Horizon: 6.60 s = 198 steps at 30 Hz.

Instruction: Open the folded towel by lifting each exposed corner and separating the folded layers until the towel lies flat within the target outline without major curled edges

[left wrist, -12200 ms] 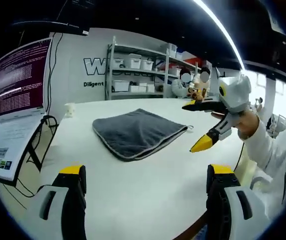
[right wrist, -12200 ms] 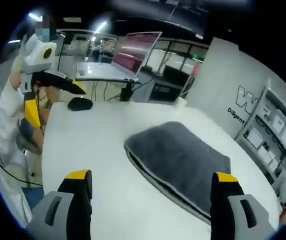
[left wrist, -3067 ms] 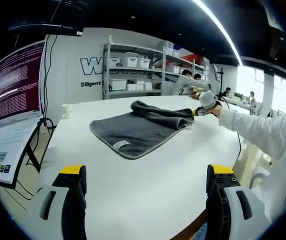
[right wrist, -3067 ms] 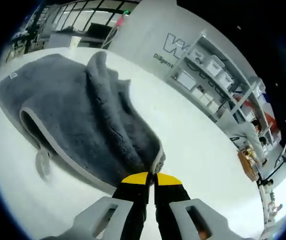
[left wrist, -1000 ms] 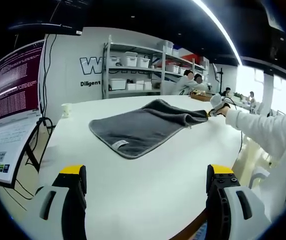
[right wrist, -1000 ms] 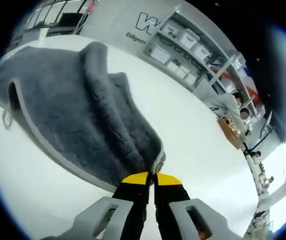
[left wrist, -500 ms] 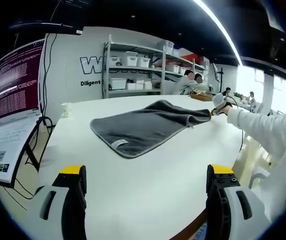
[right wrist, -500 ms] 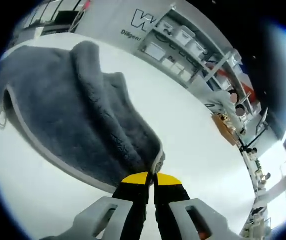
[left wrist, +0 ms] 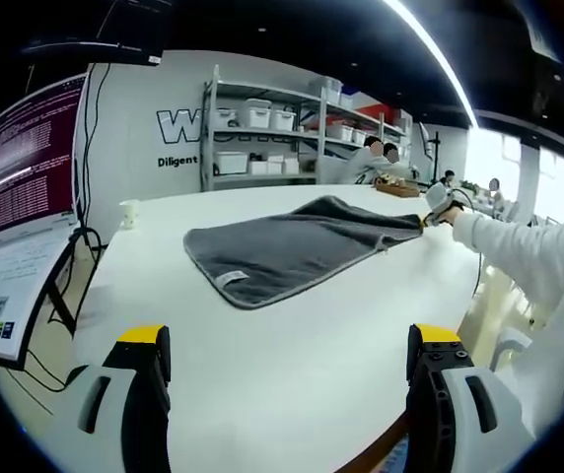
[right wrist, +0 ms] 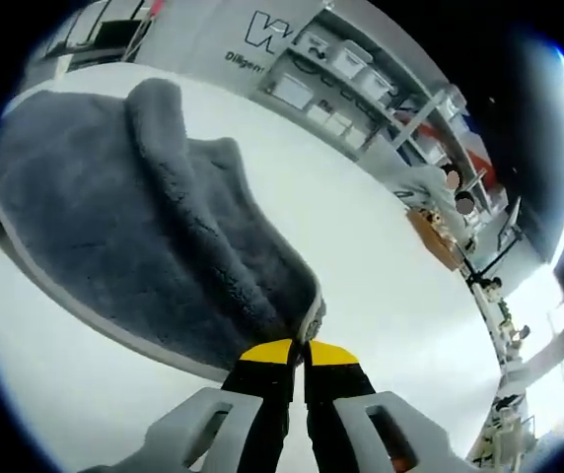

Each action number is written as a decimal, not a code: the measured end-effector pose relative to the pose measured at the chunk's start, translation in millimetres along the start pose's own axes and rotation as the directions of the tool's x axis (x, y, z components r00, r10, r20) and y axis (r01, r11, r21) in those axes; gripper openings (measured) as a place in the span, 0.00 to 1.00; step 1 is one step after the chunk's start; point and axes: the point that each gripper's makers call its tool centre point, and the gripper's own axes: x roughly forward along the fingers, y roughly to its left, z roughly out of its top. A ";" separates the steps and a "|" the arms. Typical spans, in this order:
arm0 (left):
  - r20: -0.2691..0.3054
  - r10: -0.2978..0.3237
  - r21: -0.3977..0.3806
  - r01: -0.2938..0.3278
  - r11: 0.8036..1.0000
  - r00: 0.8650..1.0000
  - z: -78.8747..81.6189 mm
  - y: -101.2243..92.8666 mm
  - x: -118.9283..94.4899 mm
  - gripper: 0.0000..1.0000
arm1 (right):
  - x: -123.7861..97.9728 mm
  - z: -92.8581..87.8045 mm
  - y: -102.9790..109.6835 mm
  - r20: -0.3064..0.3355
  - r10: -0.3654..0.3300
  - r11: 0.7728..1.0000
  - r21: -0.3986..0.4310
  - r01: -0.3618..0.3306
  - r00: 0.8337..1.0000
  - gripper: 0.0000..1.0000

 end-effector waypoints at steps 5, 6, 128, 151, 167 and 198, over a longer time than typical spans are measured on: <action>-0.004 -0.001 0.000 0.001 1.000 1.000 0.0 0.2 1.6 0.99 | -1.8 -4.3 -2.0 -0.002 -0.006 1.000 0.002 0.006 1.000 0.00; -0.005 -0.002 0.001 0.002 1.000 1.000 -0.2 -0.1 1.8 0.99 | -2.2 -4.2 -2.4 0.003 -0.003 1.000 0.009 0.003 1.000 0.00; -0.275 0.038 -0.113 -0.072 0.991 0.961 -16.9 -15.7 129.0 0.95 | -261.5 19.3 113.1 0.611 0.556 0.736 -0.048 -0.675 0.563 0.99; -0.204 0.269 -0.256 -0.317 0.913 0.941 -6.8 55.4 179.1 0.61 | -254.4 10.6 83.6 0.614 0.495 0.779 -0.001 -0.627 0.614 0.97; -0.231 0.356 -0.175 -0.399 0.900 0.905 -26.1 70.5 182.8 0.34 | -250.5 6.4 82.1 0.605 0.495 0.779 0.010 -0.627 0.624 0.93; -0.205 0.388 -0.022 -0.401 0.916 0.898 -29.2 76.5 168.8 0.12 | -248.2 4.7 77.4 0.606 0.493 0.773 0.025 -0.634 0.625 0.87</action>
